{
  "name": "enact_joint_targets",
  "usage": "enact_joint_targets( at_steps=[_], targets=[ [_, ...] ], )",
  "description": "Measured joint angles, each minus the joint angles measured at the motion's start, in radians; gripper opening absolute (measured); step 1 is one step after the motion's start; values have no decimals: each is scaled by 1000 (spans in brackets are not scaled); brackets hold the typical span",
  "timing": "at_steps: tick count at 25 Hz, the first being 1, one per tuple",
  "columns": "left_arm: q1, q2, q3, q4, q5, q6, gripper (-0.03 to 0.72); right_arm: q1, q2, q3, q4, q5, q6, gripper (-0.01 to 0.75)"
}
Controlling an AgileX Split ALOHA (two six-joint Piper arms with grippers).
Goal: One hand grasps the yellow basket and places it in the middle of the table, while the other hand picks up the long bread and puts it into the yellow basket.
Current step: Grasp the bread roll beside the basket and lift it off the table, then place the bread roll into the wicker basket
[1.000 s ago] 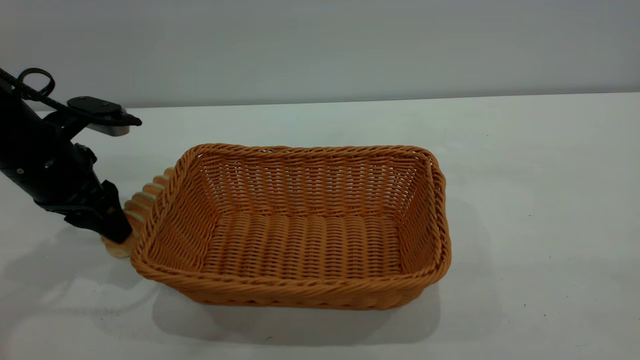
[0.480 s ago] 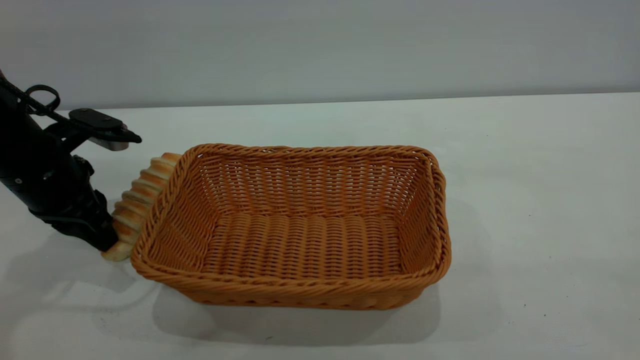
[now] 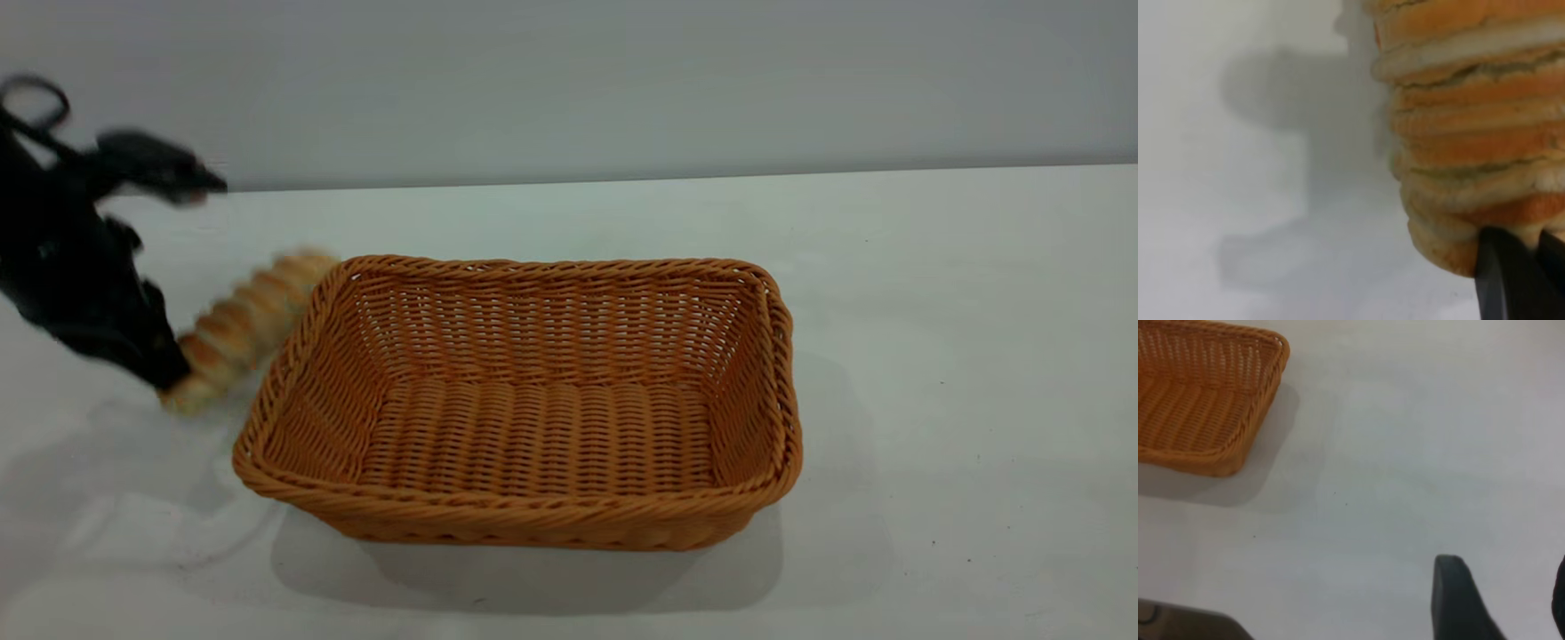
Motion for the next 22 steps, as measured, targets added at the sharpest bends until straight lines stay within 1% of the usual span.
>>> enact_joint_targets(
  at_steps=[3,8,10,12,16,20,22],
  targets=[
    [0,-71,0,20,26,-22,17,0,0,0,0,0,0,386],
    [0,-170,3,124,78,-115,17,0,0,0,0,0,0,386],
    [-2,-204,5,131,100,-115,17,0,0,0,0,0,0,383],
    [-20,-239,5,133,127,-89,17,0,0,0,0,0,0,382],
    [-103,-282,-5,117,204,5,17,0,0,0,1,0,4,382],
    [-213,-284,-70,123,303,38,17,0,0,0,1,0,4,382],
    [-258,-284,-102,150,348,45,17,0,0,0,1,0,6,382]
  ],
)
